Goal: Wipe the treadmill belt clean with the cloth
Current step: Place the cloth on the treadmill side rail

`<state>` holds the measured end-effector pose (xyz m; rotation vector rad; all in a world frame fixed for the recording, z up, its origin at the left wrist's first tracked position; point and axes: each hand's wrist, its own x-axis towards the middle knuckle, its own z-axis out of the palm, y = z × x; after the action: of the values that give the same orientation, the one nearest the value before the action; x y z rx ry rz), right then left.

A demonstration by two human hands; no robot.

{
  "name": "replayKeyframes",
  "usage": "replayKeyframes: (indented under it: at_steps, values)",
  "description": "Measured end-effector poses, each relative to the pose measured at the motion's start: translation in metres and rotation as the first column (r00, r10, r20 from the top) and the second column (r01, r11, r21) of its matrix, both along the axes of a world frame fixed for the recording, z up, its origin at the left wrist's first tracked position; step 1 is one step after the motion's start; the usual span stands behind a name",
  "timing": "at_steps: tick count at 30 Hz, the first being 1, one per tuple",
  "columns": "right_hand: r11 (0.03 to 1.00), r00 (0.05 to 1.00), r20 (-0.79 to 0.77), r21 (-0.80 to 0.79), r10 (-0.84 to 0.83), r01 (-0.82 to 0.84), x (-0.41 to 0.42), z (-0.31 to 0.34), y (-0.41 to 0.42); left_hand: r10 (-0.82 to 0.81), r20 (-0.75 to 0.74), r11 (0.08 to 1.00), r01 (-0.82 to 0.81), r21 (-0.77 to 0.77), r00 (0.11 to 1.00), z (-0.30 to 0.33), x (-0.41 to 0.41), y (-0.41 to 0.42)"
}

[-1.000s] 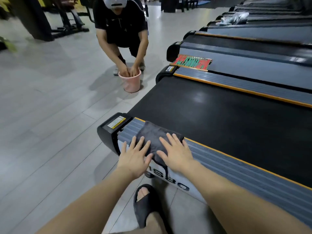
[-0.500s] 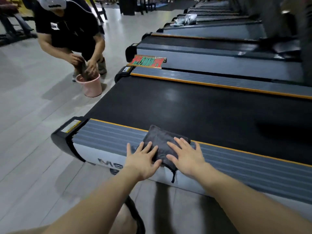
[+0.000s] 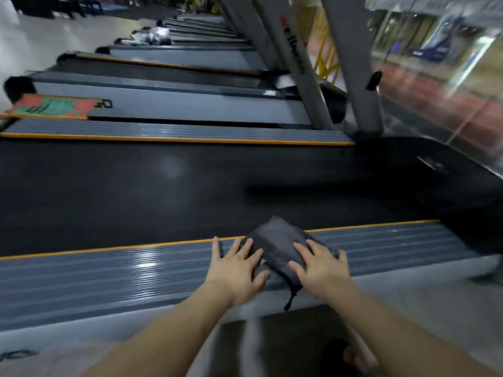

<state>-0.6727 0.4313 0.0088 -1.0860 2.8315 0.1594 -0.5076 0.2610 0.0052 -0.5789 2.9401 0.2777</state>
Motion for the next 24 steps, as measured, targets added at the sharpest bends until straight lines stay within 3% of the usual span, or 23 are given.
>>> replayKeyframes:
  at_steps: [4, 8, 12, 16, 19, 24]
  values:
    - [0.998, 0.983, -0.176, -0.001, -0.057, 0.058, -0.034, -0.003, 0.028, -0.034, 0.015, 0.999, 0.034, 0.002, 0.999, -0.006, -0.067, 0.028]
    - [0.993, 0.961, -0.270, -0.117, -0.056, 0.025, -0.041, -0.010, 0.030, 0.009, 0.024, 0.999, -0.010, 0.044, 1.000, -0.004, -0.098, 0.041]
    - [0.970, 0.985, -0.169, -0.242, -0.030, -0.012, -0.049, -0.003, 0.019, -0.024, 0.054, 1.000, 0.023, 0.020, 0.998, 0.003, -0.098, 0.031]
    - [0.980, 1.000, -0.019, -0.198, 0.010, -0.013, -0.053, -0.001, 0.004, -0.054, 0.022, 0.997, 0.055, -0.049, 0.998, 0.007, -0.098, 0.014]
    - [0.975, 0.993, -0.117, -0.220, -0.020, -0.007, -0.054, -0.022, 0.000, -0.084, -0.051, 0.992, 0.079, -0.100, 0.995, -0.004, -0.100, 0.008]
    - [0.927, 0.970, -0.217, -0.374, -0.112, 0.023, -0.058, -0.032, -0.013, -0.074, -0.053, 0.995, 0.071, -0.065, 0.996, -0.016, -0.081, -0.001]
